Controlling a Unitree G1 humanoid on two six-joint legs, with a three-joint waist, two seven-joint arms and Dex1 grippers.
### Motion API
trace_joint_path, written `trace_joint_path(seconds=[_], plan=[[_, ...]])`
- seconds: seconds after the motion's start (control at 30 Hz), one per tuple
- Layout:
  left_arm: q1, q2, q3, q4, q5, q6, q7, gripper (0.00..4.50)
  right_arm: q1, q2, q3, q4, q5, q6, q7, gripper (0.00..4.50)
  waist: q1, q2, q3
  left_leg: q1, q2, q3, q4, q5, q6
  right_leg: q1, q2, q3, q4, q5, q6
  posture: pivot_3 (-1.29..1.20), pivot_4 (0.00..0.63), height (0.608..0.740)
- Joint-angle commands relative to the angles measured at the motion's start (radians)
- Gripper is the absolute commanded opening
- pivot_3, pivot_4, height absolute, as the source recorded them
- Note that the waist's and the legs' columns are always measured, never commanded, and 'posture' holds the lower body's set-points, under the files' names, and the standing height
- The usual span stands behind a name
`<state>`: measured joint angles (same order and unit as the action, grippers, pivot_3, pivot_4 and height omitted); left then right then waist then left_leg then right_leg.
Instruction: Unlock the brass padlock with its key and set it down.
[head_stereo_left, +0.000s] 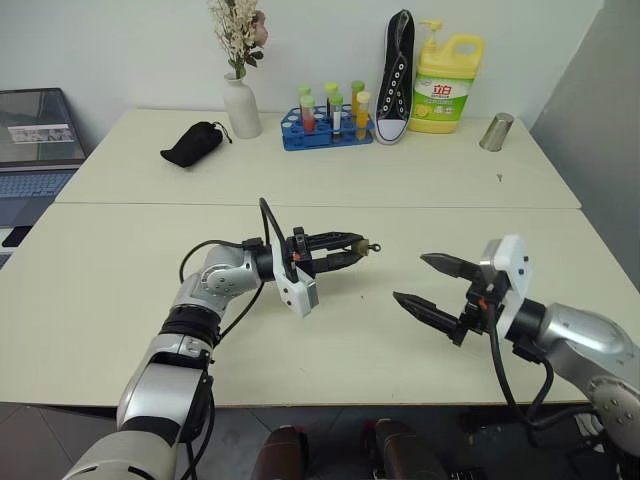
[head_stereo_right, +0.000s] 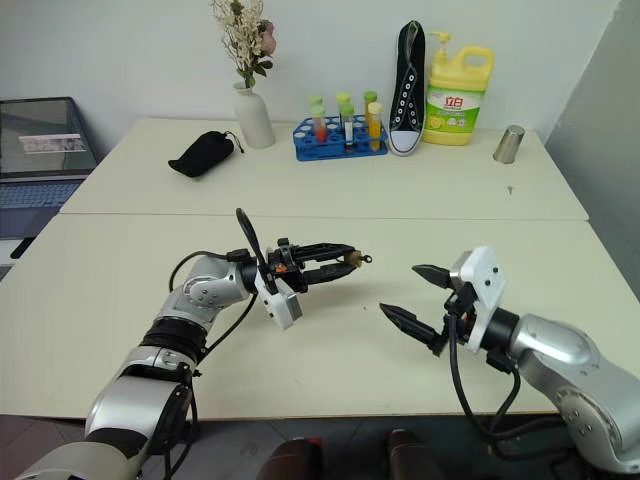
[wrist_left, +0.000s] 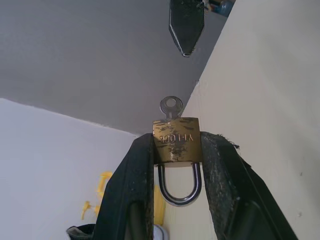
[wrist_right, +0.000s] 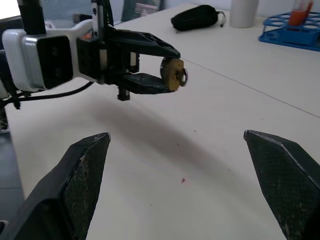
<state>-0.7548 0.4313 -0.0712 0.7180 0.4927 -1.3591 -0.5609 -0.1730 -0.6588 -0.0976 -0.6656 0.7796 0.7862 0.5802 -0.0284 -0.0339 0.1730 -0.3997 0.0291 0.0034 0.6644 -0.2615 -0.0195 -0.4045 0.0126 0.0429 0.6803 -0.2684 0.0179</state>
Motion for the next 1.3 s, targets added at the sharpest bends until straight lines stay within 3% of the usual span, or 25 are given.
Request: trace_joint_path(seconds=[0.03,0.27,0.6,0.73,1.0,1.03,1.3], plan=[[-0.007,0.024,0.017,-0.05,0.075,-0.007,0.12,0.96,-0.043,0.003,0.019,0.036,0.024,-0.005,0.048,4.5,0.002,0.0,0.0,0.0,0.0,0.0,0.0,0.0,0.0,0.0,0.0,0.0,0.0,0.001,-0.001,0.0,0.15,0.74],[0.024,0.085,-0.013,-0.133,0.163,0.056,0.252,0.96,-0.208,0.065,0.111,0.212,-0.025,-0.037,0.115,4.5,0.001,0.0,0.0,0.0,0.0,0.0,0.0,0.0,0.0,0.0,-0.001,-0.001,0.0,0.001,-0.002,0.0,0.15,0.74],[0.05,0.128,-0.076,-0.217,0.15,0.129,0.31,0.96,-0.333,0.132,0.145,0.352,-0.058,-0.048,0.182,4.5,0.002,0.0,0.0,-0.001,0.0,0.0,0.0,0.0,0.0,-0.001,-0.006,-0.002,0.001,0.001,-0.002,0.0,0.15,0.74],[0.051,0.141,-0.092,-0.231,0.145,0.144,0.324,0.96,-0.354,0.141,0.155,0.382,-0.065,-0.049,0.204,3.21,0.002,0.0,0.0,-0.001,0.0,0.0,0.0,0.0,0.0,-0.001,-0.006,-0.003,0.001,0.001,-0.002,0.0,0.15,0.74],[0.054,0.16,-0.114,-0.251,0.132,0.161,0.335,0.96,-0.37,0.163,0.156,0.396,-0.055,-0.029,0.235,0.18,0.002,0.001,0.0,-0.001,0.0,-0.001,0.0,0.0,0.0,-0.001,-0.006,-0.003,0.001,0.001,-0.002,0.0,0.15,0.74],[0.055,0.163,-0.117,-0.254,0.129,0.162,0.336,0.96,-0.372,0.165,0.155,0.398,-0.052,-0.027,0.236,0.0,0.002,0.001,0.0,-0.001,0.0,0.0,0.0,0.0,0.0,-0.001,-0.006,-0.003,0.001,0.001,-0.002,0.0,0.15,0.74],[0.069,0.173,-0.128,-0.271,0.117,0.167,0.336,0.96,-0.39,0.167,0.148,0.408,-0.028,0.01,0.27,0.0,0.002,0.001,0.0,-0.001,0.0,-0.001,-0.001,0.0,0.0,-0.001,-0.006,-0.003,0.001,0.002,-0.002,0.0,0.15,0.74]])
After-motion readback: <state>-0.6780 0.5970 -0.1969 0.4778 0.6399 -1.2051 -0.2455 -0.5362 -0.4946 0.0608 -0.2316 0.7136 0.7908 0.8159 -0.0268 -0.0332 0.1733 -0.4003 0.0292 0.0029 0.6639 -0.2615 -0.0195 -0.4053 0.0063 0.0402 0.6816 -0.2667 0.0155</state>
